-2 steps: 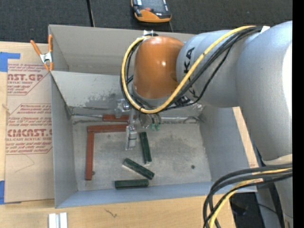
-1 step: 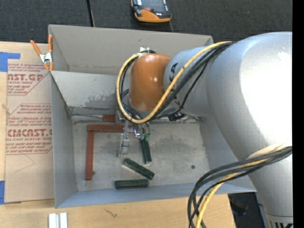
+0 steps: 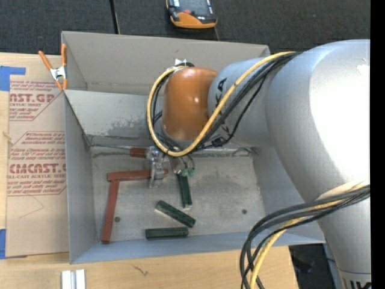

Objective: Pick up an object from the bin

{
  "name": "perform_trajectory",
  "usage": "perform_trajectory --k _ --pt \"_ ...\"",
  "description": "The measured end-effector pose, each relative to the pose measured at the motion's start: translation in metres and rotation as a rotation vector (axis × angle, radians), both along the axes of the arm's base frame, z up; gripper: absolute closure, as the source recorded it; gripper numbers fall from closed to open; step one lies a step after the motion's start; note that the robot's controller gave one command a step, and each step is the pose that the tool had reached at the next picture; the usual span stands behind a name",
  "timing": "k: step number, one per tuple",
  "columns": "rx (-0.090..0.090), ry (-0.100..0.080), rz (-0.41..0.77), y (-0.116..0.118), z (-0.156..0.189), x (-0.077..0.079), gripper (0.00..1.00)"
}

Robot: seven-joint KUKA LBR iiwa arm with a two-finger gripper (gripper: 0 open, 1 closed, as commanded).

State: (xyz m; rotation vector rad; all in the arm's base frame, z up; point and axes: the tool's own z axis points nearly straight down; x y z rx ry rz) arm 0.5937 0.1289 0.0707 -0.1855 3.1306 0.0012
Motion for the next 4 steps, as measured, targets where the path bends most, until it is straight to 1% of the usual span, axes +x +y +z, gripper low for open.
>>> perform_trajectory --k 1,2,3,4 --pt "0.0 0.0 0.0 0.0 0.0 0.0 1.0" --pt "-0.001 0.008 0.0 0.0 0.006 -0.002 1.0" --pt "-0.003 0.013 0.001 -0.001 0.029 -0.004 1.0" --pt "-0.002 0.007 0.001 0.0 0.052 -0.002 1.0"
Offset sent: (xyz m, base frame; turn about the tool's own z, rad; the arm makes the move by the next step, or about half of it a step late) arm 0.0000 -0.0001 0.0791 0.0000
